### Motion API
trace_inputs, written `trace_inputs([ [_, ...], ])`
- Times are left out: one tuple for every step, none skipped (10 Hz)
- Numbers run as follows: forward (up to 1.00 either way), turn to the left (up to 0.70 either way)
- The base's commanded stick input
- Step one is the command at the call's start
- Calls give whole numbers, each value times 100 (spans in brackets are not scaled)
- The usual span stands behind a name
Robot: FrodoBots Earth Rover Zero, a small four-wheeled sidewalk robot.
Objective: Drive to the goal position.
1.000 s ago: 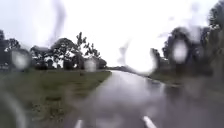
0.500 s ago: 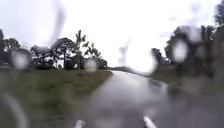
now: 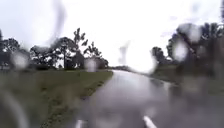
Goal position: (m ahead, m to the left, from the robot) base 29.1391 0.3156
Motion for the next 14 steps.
trace_inputs([
  [85, -31],
  [85, -17],
  [85, 0],
  [85, -1],
  [85, -5],
  [85, -31],
  [85, -25],
  [85, 0],
  [85, 0],
  [85, 0],
  [85, 0],
  [85, 0],
  [85, 0],
  [85, 0],
])
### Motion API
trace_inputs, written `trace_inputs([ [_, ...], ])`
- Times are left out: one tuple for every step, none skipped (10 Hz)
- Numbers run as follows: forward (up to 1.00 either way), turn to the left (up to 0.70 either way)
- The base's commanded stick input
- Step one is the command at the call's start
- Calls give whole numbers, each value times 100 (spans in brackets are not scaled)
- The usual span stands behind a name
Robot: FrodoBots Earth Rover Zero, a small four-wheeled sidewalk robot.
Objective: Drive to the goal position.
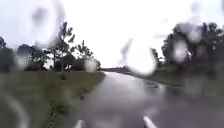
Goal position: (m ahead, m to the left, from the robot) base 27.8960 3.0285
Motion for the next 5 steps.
trace_inputs([
  [85, 0],
  [85, 0],
  [85, 0],
  [85, 0],
  [85, 0],
])
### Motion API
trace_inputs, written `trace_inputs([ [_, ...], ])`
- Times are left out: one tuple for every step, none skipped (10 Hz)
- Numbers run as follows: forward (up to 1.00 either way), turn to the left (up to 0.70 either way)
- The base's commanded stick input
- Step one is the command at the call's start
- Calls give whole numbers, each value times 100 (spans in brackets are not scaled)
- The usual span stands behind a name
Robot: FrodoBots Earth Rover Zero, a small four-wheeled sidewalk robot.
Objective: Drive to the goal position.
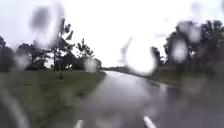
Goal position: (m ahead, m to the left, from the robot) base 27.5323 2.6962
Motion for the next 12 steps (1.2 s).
trace_inputs([
  [85, 0],
  [85, 0],
  [85, 0],
  [85, 0],
  [85, 0],
  [85, 0],
  [85, 0],
  [85, 0],
  [85, 0],
  [85, 0],
  [85, 0],
  [85, 0],
])
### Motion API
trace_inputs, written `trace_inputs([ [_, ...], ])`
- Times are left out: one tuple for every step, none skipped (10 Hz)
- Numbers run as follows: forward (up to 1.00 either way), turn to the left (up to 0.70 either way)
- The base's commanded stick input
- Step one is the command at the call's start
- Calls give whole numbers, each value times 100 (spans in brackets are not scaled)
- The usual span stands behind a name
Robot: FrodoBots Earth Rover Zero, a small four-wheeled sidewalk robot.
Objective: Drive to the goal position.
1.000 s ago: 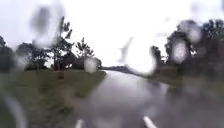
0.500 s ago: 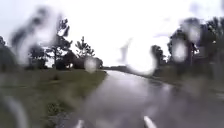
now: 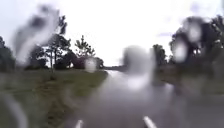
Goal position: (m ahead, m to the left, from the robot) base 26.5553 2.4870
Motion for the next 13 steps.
trace_inputs([
  [85, 0],
  [85, 0],
  [85, 0],
  [85, -6],
  [85, -23],
  [85, -15],
  [85, 0],
  [85, 0],
  [85, 0],
  [85, 0],
  [85, 0],
  [85, 0],
  [85, 0],
])
